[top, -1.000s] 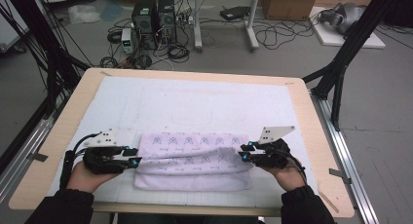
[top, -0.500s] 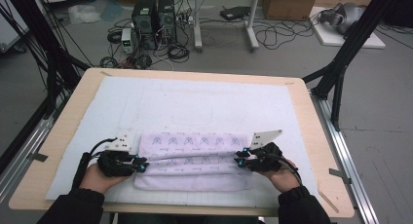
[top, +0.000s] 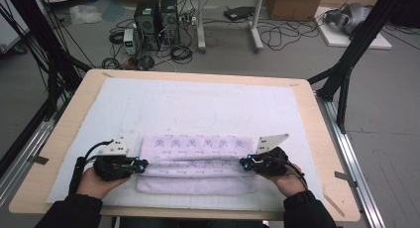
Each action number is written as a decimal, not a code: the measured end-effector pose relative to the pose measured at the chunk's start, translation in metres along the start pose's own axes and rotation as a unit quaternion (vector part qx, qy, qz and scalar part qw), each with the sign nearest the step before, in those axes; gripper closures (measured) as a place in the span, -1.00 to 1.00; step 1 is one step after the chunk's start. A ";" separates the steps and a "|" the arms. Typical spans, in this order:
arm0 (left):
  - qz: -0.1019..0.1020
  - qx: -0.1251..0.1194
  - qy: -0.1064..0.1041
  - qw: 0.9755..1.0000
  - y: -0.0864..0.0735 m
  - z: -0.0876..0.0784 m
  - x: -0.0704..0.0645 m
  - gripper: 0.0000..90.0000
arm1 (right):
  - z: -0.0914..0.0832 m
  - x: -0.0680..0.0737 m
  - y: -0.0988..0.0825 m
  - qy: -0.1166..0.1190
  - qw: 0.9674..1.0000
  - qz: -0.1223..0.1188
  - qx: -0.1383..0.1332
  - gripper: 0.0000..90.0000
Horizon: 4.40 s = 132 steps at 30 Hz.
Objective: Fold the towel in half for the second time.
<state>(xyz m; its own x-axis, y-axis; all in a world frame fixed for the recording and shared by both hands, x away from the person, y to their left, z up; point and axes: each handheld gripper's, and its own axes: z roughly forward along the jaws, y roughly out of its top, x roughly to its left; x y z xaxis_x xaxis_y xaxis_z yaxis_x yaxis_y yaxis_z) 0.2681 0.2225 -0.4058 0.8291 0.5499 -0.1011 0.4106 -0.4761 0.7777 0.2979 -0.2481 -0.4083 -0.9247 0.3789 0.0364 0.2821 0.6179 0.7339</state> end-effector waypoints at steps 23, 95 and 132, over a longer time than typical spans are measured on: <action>0.013 0.039 -0.021 0.999 -0.026 0.017 -0.018 0.70 | 0.013 0.027 -0.023 0.032 0.999 -0.027 0.031 0.61; -0.052 -0.067 0.169 0.982 0.073 0.024 0.095 0.84 | -0.002 -0.104 0.049 -0.084 0.993 0.080 -0.034 0.83; -0.049 -0.076 0.129 0.988 0.017 0.019 0.036 -0.15 | 0.001 -0.060 0.023 -0.094 0.983 0.142 -0.071 -0.54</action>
<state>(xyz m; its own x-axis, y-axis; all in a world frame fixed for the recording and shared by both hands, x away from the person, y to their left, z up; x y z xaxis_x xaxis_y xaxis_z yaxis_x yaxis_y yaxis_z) 0.3116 0.2214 -0.4079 0.6561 0.7539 -0.0339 0.4060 -0.3148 0.8580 0.3606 -0.2558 -0.3940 -0.7467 0.6507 0.1378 0.4718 0.3721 0.7993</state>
